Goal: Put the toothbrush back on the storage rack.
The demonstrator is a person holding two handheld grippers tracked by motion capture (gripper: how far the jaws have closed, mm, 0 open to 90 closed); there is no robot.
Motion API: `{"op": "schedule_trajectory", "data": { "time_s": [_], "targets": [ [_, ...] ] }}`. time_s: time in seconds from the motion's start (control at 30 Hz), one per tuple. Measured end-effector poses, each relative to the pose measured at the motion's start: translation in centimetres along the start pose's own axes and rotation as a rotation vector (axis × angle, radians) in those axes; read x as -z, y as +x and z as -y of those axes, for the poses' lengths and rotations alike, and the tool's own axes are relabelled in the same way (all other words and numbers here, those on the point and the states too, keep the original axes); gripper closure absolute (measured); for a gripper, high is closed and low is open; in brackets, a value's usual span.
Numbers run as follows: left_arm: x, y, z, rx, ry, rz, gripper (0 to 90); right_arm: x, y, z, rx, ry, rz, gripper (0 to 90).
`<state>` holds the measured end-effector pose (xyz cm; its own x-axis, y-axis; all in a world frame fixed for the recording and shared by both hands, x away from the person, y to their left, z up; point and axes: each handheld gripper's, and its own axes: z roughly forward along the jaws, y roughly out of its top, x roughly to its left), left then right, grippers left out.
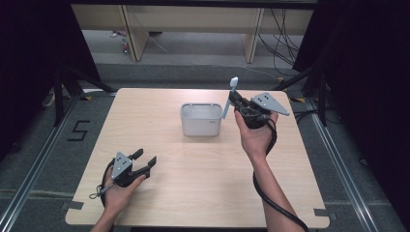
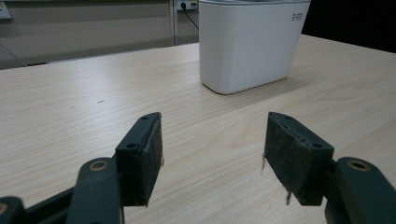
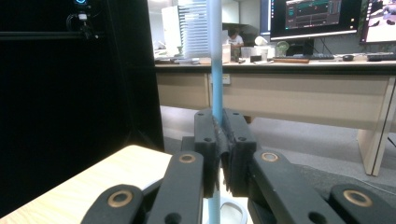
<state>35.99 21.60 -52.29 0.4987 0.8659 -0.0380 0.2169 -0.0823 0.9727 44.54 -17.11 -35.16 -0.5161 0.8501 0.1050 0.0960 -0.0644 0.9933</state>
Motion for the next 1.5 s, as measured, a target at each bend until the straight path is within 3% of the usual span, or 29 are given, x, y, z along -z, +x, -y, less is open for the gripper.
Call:
{"op": "schedule_trajectory", "data": {
  "time_s": [0.43,0.9,0.93,1.5],
  "targets": [
    [0.0,0.0,0.0,-0.002,0.001,0.001,36.8,-0.9,-0.2,-0.3,0.019,0.000,0.015,85.9],
    [0.0,0.0,0.0,0.002,0.003,0.002,36.8,-1.7,-0.1,-0.5,0.002,-0.017,0.018,85.7],
    [0.0,0.0,0.0,0.002,0.003,0.002,36.9,-1.7,-0.3,-0.6,0.019,-0.023,0.021,85.8],
    [0.0,0.1,0.0,0.005,0.001,0.002,36.7,-2.9,-0.3,-0.4,0.000,-0.008,0.028,85.7]
  ]
}}
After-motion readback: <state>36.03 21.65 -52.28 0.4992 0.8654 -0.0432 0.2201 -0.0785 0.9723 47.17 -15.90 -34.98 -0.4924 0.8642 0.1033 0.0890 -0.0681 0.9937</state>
